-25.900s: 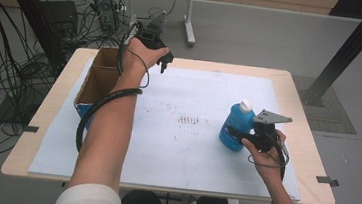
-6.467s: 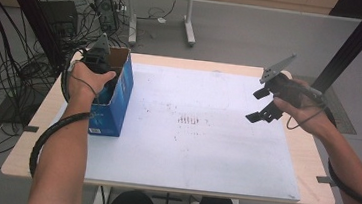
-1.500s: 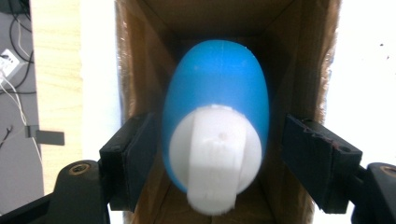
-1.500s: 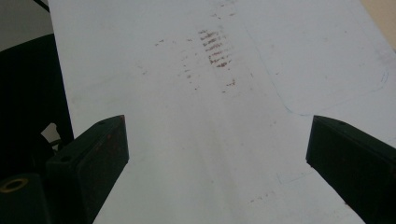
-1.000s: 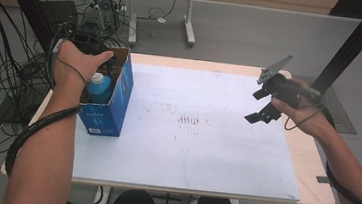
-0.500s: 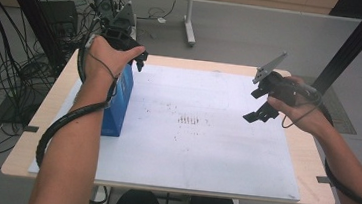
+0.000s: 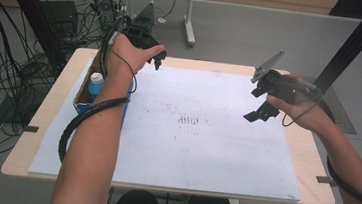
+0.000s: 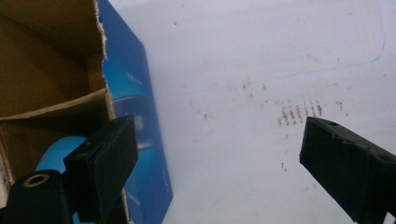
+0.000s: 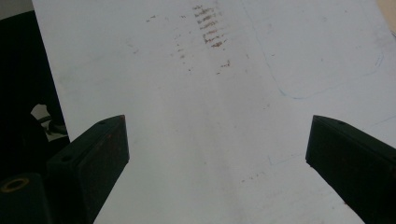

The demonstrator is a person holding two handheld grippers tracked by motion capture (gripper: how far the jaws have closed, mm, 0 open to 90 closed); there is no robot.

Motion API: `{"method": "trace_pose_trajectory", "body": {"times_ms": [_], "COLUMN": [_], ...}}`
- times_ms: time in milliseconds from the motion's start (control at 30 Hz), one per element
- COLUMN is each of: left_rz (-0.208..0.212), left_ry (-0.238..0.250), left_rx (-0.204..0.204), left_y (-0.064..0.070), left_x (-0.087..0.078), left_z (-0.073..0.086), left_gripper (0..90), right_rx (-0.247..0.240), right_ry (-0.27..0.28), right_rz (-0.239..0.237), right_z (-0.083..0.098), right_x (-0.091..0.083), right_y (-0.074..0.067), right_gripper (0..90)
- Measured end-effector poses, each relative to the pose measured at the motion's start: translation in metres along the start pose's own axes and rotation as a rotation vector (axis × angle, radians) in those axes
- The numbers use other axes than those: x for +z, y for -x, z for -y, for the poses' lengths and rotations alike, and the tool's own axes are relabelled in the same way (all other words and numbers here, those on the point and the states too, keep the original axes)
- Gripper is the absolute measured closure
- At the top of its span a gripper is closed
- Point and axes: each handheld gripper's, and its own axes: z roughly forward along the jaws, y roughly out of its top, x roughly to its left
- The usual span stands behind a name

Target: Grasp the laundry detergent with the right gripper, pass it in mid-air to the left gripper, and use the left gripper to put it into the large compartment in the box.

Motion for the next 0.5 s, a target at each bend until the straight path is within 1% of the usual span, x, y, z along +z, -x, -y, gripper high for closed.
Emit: {"method": "trace_pose_trajectory", "body": {"times_ms": [133,500], "left_rz": [-0.002,-0.003], "left_ry": [-0.001,0.005], "left_rx": [0.013,0.032], "left_y": [0.007,0.019], "left_x": [0.001,-0.003], "left_z": [-0.004,-0.014], "left_gripper": [11.9,11.9], "right_rx": [0.002,-0.006], "right_ry": [-0.004,-0.019], "right_rz": [-0.001,0.004], "right_z": [0.002,0.003], "right_x": [0.0,-0.003], "right_y": [0.001,0.001], "right_gripper": [5.9,5.9]}}
